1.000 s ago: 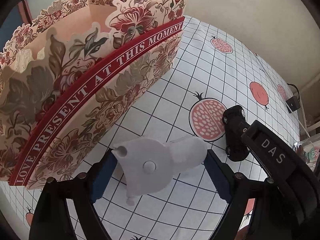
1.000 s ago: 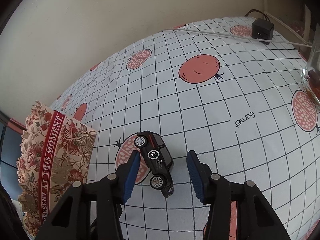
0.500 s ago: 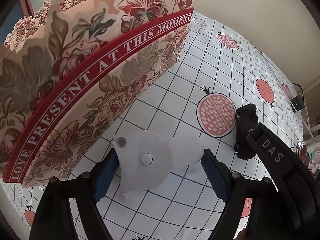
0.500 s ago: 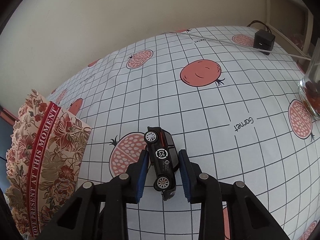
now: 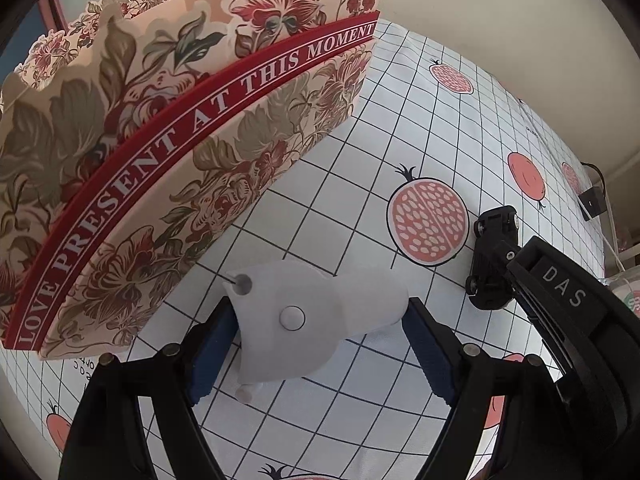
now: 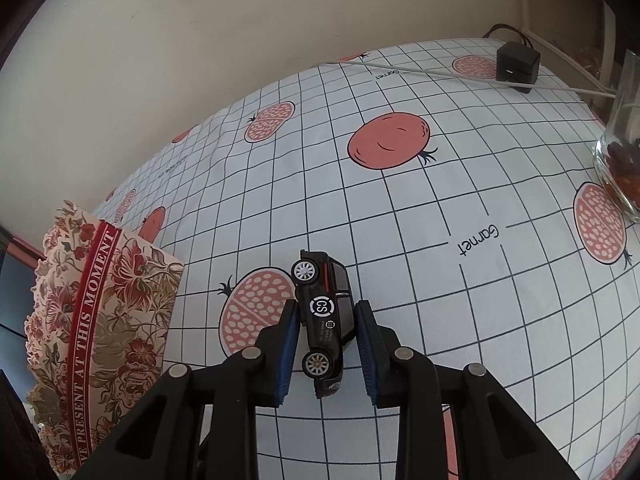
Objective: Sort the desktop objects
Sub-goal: 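Lift and carry the black car and white toy over the gift box, then open right tool dropping the car into box while left tool drops the white toy, then withdraw both open tools up and away from the gift box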
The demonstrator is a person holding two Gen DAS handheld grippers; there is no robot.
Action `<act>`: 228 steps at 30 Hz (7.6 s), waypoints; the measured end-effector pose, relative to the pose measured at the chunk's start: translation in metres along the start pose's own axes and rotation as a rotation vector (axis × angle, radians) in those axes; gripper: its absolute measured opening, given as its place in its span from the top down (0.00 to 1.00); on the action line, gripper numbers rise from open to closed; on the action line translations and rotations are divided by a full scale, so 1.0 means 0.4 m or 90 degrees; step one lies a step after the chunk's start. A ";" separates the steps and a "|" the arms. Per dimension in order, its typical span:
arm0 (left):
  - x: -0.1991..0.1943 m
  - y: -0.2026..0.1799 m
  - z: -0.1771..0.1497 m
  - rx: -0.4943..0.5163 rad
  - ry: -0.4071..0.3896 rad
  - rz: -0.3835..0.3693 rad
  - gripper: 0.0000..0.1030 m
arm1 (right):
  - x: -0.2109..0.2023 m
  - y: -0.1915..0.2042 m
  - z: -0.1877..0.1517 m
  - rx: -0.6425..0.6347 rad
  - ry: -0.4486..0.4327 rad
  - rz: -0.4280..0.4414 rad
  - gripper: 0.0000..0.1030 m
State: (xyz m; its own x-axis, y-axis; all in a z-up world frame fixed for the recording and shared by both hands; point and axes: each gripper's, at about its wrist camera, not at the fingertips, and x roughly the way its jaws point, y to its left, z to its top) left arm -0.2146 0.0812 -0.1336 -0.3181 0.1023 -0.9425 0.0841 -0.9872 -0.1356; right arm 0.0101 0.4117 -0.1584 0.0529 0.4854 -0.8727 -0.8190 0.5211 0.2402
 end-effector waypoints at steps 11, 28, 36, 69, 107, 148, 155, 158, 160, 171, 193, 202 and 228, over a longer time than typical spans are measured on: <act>-0.009 -0.002 0.001 0.004 -0.004 -0.014 0.19 | -0.038 -0.031 0.029 0.033 -0.020 0.015 0.71; -0.124 -0.054 0.044 -0.004 -0.040 -0.126 0.20 | -0.215 -0.043 0.106 0.078 -0.133 0.075 0.71; -0.247 -0.045 0.072 -0.010 -0.108 -0.179 0.20 | -0.310 -0.026 0.130 0.073 -0.194 0.098 0.71; -0.355 0.182 0.171 -0.148 -0.209 -0.173 0.20 | -0.340 0.222 0.058 -0.047 -0.185 0.220 0.71; -0.295 0.519 0.187 -0.421 -0.182 -0.176 0.20 | -0.223 0.444 -0.068 -0.209 -0.098 0.251 0.72; -0.276 0.523 0.180 -0.433 -0.147 -0.172 0.19 | -0.183 0.458 -0.085 -0.245 -0.058 0.210 0.52; -0.284 0.504 0.177 -0.417 -0.148 -0.164 0.18 | -0.197 0.444 -0.077 -0.240 -0.062 0.206 0.40; -0.286 0.489 0.175 -0.406 -0.150 -0.161 0.13 | -0.196 0.434 -0.074 -0.238 -0.059 0.191 0.34; -0.287 0.476 0.172 -0.394 -0.148 -0.163 0.13 | -0.197 0.423 -0.070 -0.231 -0.060 0.174 0.29; -0.273 0.424 0.148 -0.346 -0.127 -0.142 0.13 | -0.213 0.361 -0.048 -0.216 -0.056 0.139 0.08; -0.314 0.337 0.124 -0.238 -0.164 -0.095 0.00 | -0.273 0.263 -0.025 -0.190 -0.078 0.078 0.00; -0.336 0.313 0.088 -0.186 -0.169 -0.078 0.00 | -0.320 0.246 -0.050 -0.206 -0.103 0.056 0.00; -0.455 0.292 -0.076 -0.047 -0.220 -0.071 0.00 | -0.489 0.167 -0.210 -0.262 -0.157 0.062 0.00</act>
State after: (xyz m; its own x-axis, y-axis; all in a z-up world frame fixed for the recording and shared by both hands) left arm -0.1180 -0.0489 0.0129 -0.6283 0.1495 -0.7635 0.0946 -0.9594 -0.2658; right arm -0.1030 0.2927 -0.0072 0.0576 0.6959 -0.7158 -0.9821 0.1681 0.0845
